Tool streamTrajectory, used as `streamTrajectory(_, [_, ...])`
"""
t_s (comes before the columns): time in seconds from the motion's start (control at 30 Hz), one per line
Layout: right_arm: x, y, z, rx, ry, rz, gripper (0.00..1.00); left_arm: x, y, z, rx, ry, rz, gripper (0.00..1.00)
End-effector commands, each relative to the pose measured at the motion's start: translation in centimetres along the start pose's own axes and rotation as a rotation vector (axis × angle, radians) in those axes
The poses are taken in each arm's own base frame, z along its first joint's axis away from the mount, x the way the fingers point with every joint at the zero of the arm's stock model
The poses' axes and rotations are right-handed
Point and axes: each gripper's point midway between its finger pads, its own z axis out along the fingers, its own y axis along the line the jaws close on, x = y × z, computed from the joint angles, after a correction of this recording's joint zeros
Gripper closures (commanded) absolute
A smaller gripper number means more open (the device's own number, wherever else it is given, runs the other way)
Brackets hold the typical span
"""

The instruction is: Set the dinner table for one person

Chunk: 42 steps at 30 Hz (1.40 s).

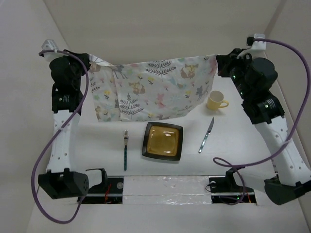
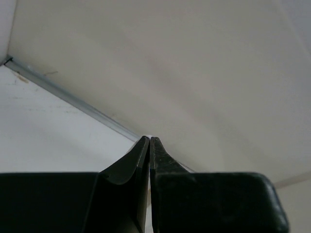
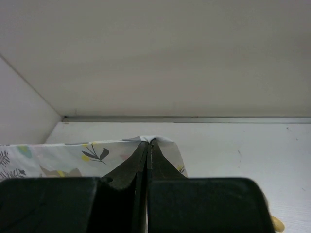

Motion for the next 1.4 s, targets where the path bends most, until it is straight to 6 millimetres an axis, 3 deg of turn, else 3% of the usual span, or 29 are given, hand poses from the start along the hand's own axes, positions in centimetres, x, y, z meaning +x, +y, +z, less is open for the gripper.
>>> streamTrajectory(0.0, [4.1, -2.0, 3.3, 0.056, 0.131, -0.054, 1.00, 0.2, -0.8, 1.9, 0.047, 0.019, -0.008, 1.00])
streamTrajectory(0.1, [4.3, -3.0, 6.3, 0.055, 0.156, -0.044, 1.00, 0.8, -0.8, 3.8, 0.055, 0.036, -0.018, 1.00])
streamTrajectory(0.23, [4.4, -3.5, 8.7, 0.049, 0.152, -0.029, 1.00, 0.6, -1.2, 5.4, 0.057, 0.040, -0.018, 1.00])
streamTrajectory(0.27, [5.6, -4.5, 10.5, 0.068, 0.180, -0.030, 1.00, 0.6, -1.4, 5.8, 0.058, 0.042, -0.019, 1.00])
streamTrajectory(0.3, [4.0, -4.3, 11.2, 0.064, 0.150, -0.029, 1.00, 0.4, -1.5, 6.3, 0.058, 0.042, -0.023, 1.00])
streamTrajectory(0.33, [3.7, -4.3, 12.0, 0.053, 0.150, -0.027, 1.00, 0.2, -1.9, 7.4, 0.058, 0.046, -0.022, 1.00])
streamTrajectory(0.37, [5.0, -5.2, 13.8, 0.062, 0.179, -0.026, 1.00, 0.0, -2.2, 7.8, 0.061, 0.047, -0.024, 1.00])
streamTrajectory(0.4, [2.2, -4.3, 14.3, 0.039, 0.129, -0.025, 1.00, -0.5, -2.7, 8.2, 0.074, 0.040, -0.024, 1.00])
streamTrajectory(0.5, [1.1, -4.7, 14.2, 0.053, 0.134, -0.036, 1.00, -0.5, -3.6, 8.4, 0.097, 0.063, -0.033, 1.00])
streamTrajectory(0.57, [3.0, -5.2, 13.5, 0.059, 0.159, -0.035, 1.00, 0.5, -2.8, 7.9, 0.100, 0.069, -0.039, 1.00])
streamTrajectory(0.6, [1.3, -4.7, 12.1, 0.044, 0.099, -0.032, 1.00, 1.0, -2.4, 7.5, 0.102, 0.073, -0.041, 1.00])
streamTrajectory(0.63, [6.7, -6.1, 11.9, 0.071, 0.198, -0.020, 1.00, 3.0, -0.7, 7.2, 0.082, 0.101, -0.052, 1.00])
streamTrajectory(0.7, [9.5, -6.8, 11.0, 0.074, 0.201, 0.002, 1.00, 5.6, 1.4, 6.9, 0.051, 0.140, -0.078, 1.00])
streamTrajectory(0.73, [11.2, -6.6, 10.2, 0.052, 0.225, 0.030, 1.00, 8.4, 3.6, 6.4, 0.031, 0.177, -0.092, 1.00])
streamTrajectory(0.77, [16.6, -8.4, 9.3, 0.086, 0.324, 0.046, 1.00, 9.8, 4.7, 6.2, 0.010, 0.195, -0.126, 1.00])
streamTrajectory(0.83, [20.6, -9.1, 8.7, 0.089, 0.390, 0.059, 1.00, 13.5, 7.7, 5.4, -0.032, 0.248, -0.151, 1.00])
streamTrajectory(0.87, [23.9, -10.3, 7.8, 0.123, 0.461, 0.058, 1.00, 14.9, 8.9, 5.1, -0.053, 0.272, -0.158, 1.00])
streamTrajectory(0.97, [27.6, -11.5, 6.5, 0.156, 0.531, 0.055, 1.00, 18.6, 12.7, 3.9, -0.130, 0.318, -0.177, 1.00])
streamTrajectory(1.0, [29.9, -12.1, 5.3, 0.172, 0.576, 0.062, 1.00, 20.3, 14.3, 3.2, -0.166, 0.341, -0.184, 1.00])
streamTrajectory(1.03, [29.8, -12.0, 5.3, 0.169, 0.573, 0.062, 1.00, 20.9, 15.0, 3.0, -0.181, 0.348, -0.186, 1.00])
streamTrajectory(1.23, [35.0, -13.7, 2.8, 0.229, 0.687, 0.069, 1.00, 25.2, 20.2, 0.7, -0.314, 0.406, -0.160, 1.00])
streamTrajectory(1.37, [37.3, -14.6, 1.4, 0.254, 0.739, 0.083, 1.00, 26.9, 22.0, -0.6, -0.360, 0.435, -0.167, 1.00])
